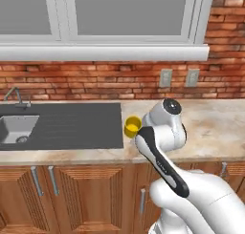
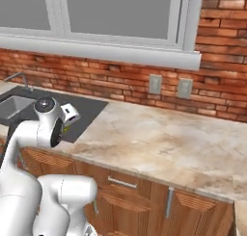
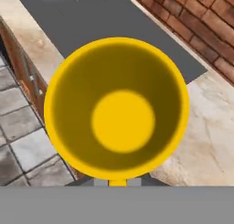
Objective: Clear the mugs and bowl far away from the sink.
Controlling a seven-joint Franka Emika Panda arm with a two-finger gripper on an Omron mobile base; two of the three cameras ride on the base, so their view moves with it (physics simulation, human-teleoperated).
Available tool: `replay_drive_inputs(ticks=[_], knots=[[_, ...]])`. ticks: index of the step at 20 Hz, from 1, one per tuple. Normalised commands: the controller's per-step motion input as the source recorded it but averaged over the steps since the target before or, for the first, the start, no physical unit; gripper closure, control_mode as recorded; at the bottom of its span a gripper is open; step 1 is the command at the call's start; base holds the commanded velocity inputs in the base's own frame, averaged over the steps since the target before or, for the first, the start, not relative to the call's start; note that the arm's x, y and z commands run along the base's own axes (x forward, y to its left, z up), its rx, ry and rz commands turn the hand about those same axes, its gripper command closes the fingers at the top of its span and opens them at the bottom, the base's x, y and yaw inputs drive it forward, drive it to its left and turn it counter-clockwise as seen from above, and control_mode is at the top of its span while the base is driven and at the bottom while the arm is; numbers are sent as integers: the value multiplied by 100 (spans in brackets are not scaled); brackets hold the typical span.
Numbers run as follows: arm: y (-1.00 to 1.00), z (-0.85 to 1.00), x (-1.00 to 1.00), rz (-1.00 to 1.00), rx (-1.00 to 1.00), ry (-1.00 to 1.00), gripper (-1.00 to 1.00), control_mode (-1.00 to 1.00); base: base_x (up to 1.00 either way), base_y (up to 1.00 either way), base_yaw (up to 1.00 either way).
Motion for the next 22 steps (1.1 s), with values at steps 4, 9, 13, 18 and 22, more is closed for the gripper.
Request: replay_drive_inputs(ticks=[4,9,13,18,22], knots=[[0,0,0,0,0,0,100,100,-4,-5,89],[0,0,0,0,0,0,100,100,0,0,92],[0,0,0,0,0,0,100,100,0,0,92],[0,0,0,0,0,0,100,100,0,0,93],[0,0,0,0,0,0,100,100,0,0,93]])
